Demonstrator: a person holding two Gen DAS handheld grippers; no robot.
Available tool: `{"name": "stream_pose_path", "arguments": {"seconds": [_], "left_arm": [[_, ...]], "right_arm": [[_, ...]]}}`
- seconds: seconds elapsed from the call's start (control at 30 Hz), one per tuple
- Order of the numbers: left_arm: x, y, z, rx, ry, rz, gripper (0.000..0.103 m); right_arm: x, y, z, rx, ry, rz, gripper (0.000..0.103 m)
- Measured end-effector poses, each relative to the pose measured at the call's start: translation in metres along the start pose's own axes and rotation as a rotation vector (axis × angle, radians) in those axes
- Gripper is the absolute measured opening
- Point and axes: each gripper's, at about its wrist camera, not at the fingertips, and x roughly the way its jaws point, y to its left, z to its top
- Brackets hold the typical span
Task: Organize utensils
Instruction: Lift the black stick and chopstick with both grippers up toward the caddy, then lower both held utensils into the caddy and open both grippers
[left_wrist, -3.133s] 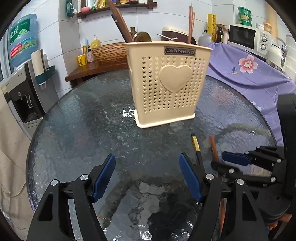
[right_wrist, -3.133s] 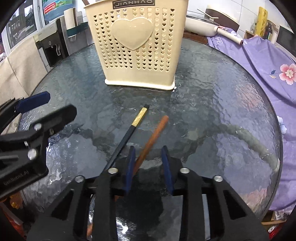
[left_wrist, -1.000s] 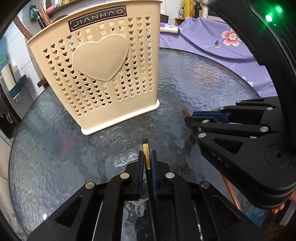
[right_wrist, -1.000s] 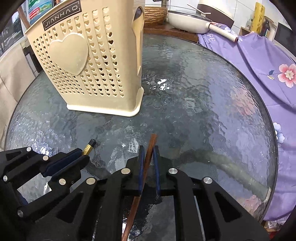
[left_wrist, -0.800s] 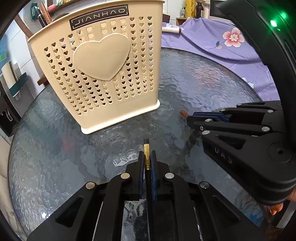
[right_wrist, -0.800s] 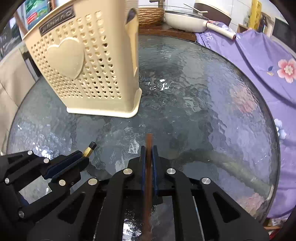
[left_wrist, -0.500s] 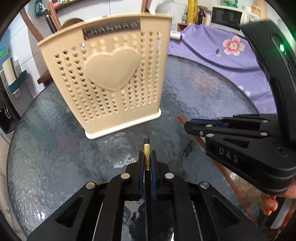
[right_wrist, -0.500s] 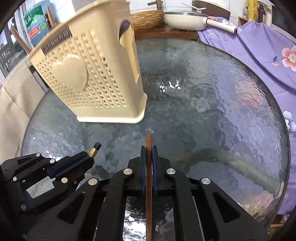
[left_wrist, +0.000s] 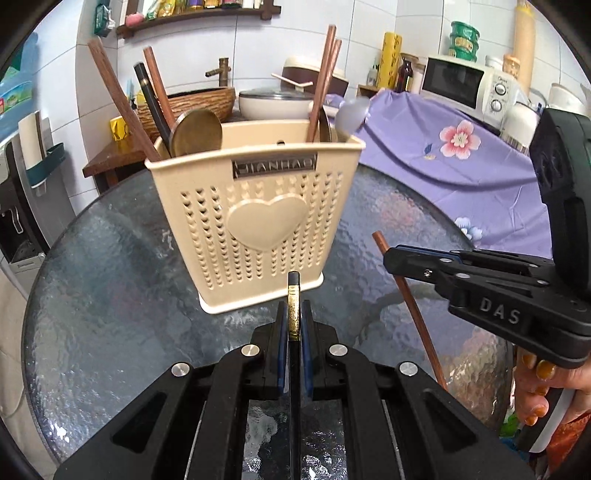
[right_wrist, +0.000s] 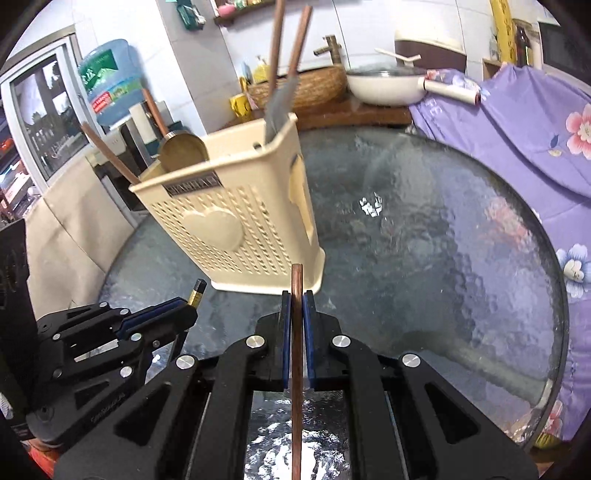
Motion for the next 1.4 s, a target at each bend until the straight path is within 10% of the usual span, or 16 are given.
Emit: {"name": "stream_pose_path", "arguments": {"seconds": [1.4], "left_arm": [[-0.075,0.010,0.035,-0.035,-0.187,-0.047,0.007]], "right_arm": [[-0.102,0.046,0.024,-0.126,-0.187,0.107,0.007]]}}
